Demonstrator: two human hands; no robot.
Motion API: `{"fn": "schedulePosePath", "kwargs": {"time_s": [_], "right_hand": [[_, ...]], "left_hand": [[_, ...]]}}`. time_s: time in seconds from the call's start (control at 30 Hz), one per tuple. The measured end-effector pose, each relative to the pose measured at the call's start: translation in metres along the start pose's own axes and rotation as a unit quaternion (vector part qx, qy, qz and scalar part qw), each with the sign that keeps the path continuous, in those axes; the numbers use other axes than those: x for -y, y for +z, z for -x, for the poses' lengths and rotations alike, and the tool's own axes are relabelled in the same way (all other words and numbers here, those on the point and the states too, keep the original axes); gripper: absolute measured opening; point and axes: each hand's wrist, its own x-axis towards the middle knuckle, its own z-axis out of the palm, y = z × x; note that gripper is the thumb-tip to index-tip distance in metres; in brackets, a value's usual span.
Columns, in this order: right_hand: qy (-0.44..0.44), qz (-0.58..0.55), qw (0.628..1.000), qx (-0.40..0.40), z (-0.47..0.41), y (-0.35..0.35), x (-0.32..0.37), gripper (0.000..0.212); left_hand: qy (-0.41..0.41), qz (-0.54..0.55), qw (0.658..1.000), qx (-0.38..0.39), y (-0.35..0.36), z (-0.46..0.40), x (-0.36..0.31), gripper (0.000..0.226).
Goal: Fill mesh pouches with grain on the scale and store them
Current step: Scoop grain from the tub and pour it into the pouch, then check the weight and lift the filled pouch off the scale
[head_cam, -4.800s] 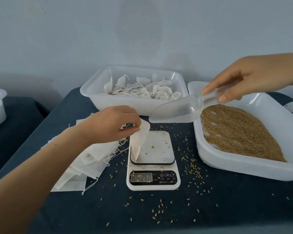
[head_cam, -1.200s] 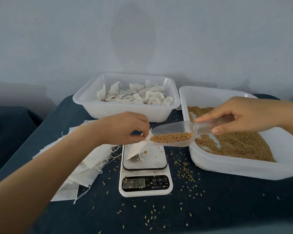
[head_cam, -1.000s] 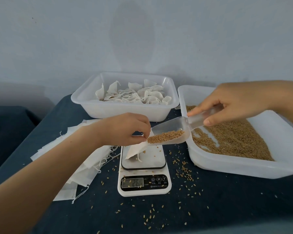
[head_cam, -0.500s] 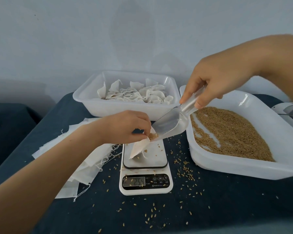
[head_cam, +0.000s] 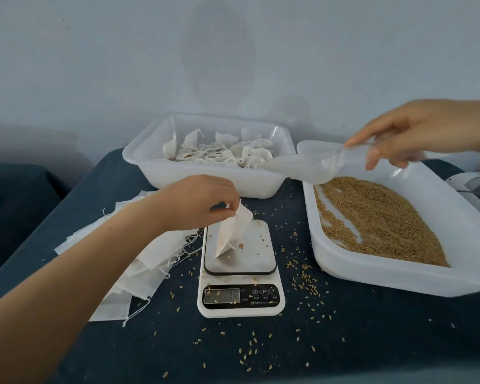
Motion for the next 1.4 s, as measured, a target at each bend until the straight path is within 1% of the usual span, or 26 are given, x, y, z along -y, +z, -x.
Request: {"fn": "schedulePosePath", "kwargs": {"time_s": [0.07, 0.1, 0.17, 0.23, 0.37, 0.43, 0.5, 0.53, 0.67, 0.73, 0.77, 0.83, 0.9, 0.93, 0.97, 1.0, 1.07, 1.1, 1.17, 1.23, 1.3, 1.4], "right_hand": [[0.057, -0.104, 0.991, -0.058, 0.000, 0.017, -0.037, 0.024], [0.088, -0.127, 0.984, -0.089, -0.004, 0.029, -0.053, 0.021], [0.154, -0.104, 0.974, -0.131, -0.014, 0.057, -0.079, 0.016], [0.214, -0.055, 0.968, -0.116, -0.027, 0.081, -0.094, 0.012], [0.308, -0.028, 0.949, -0.053, -0.044, 0.109, -0.104, 0.033], [0.317, -0.012, 0.948, -0.038, -0.049, 0.118, -0.106, 0.037], [0.312, -0.002, 0.949, -0.033, -0.050, 0.123, -0.106, 0.033], [0.310, 0.010, 0.950, -0.029, -0.050, 0.125, -0.106, 0.031], [0.304, 0.055, 0.951, -0.010, -0.050, 0.129, -0.108, 0.035], [0.301, 0.069, 0.951, -0.015, -0.050, 0.126, -0.105, 0.038], [0.294, 0.076, 0.952, -0.043, -0.050, 0.122, -0.101, 0.039], [0.244, 0.061, 0.955, -0.155, -0.049, 0.113, -0.085, 0.040], [0.131, 0.001, 0.956, -0.261, -0.047, 0.112, -0.055, 0.039], [0.066, -0.036, 0.956, -0.282, -0.045, 0.116, -0.035, 0.038], [0.006, -0.071, 0.959, -0.275, -0.042, 0.122, -0.014, 0.040], [-0.046, -0.093, 0.964, -0.247, -0.038, 0.130, 0.006, 0.049], [-0.120, -0.073, 0.977, -0.161, -0.032, 0.153, 0.037, 0.075], [-0.147, -0.047, 0.980, -0.123, -0.031, 0.166, 0.047, 0.083], [-0.169, -0.031, 0.981, -0.086, -0.030, 0.192, 0.054, 0.089], [-0.161, -0.059, 0.982, -0.082, -0.030, 0.214, 0.053, 0.089], [-0.145, -0.097, 0.980, -0.098, -0.029, 0.227, 0.050, 0.083], [-0.128, -0.142, 0.969, -0.157, -0.026, 0.236, 0.044, 0.063]], "left_hand": [[-0.025, -0.023, 0.999, 0.000, 0.000, 0.001, 0.001, 0.007], [-0.033, -0.037, 0.999, 0.003, 0.001, 0.000, 0.001, 0.009], [-0.036, -0.074, 0.996, 0.014, 0.001, -0.003, 0.001, 0.012], [-0.037, -0.109, 0.993, 0.018, 0.001, -0.007, 0.001, 0.015], [-0.038, -0.168, 0.985, -0.003, -0.004, -0.016, -0.002, 0.018], [-0.053, -0.174, 0.982, -0.043, -0.004, -0.019, -0.004, 0.018], [-0.073, -0.181, 0.977, -0.086, 0.000, -0.019, -0.008, 0.018], [-0.082, -0.188, 0.974, -0.092, 0.003, -0.018, -0.010, 0.018], [-0.106, -0.196, 0.973, -0.052, 0.022, -0.011, -0.016, 0.017], [-0.106, -0.182, 0.976, -0.058, 0.026, -0.006, -0.017, 0.013], [-0.106, -0.160, 0.979, -0.072, 0.027, -0.003, -0.017, 0.011], [-0.102, -0.118, 0.982, -0.106, 0.028, 0.003, -0.016, 0.031], [-0.101, -0.102, 0.981, -0.128, 0.029, 0.009, -0.014, 0.053], [-0.107, -0.099, 0.980, -0.132, 0.031, 0.011, -0.014, 0.061], [-0.117, -0.090, 0.979, -0.138, 0.033, 0.015, -0.015, 0.067], [-0.127, -0.075, 0.978, -0.146, 0.035, 0.018, -0.015, 0.070], [-0.154, -0.027, 0.975, -0.160, 0.040, 0.025, -0.018, 0.071], [-0.168, 0.001, 0.972, -0.166, 0.043, 0.029, -0.020, 0.070], [-0.185, 0.048, 0.965, -0.181, 0.050, 0.038, -0.023, 0.066], [-0.196, 0.078, 0.959, -0.191, 0.058, 0.048, -0.023, 0.062], [-0.212, 0.115, 0.945, -0.221, 0.064, 0.058, -0.021, 0.056], [-0.273, 0.160, 0.902, -0.293, 0.076, 0.073, -0.011, 0.041]]}}
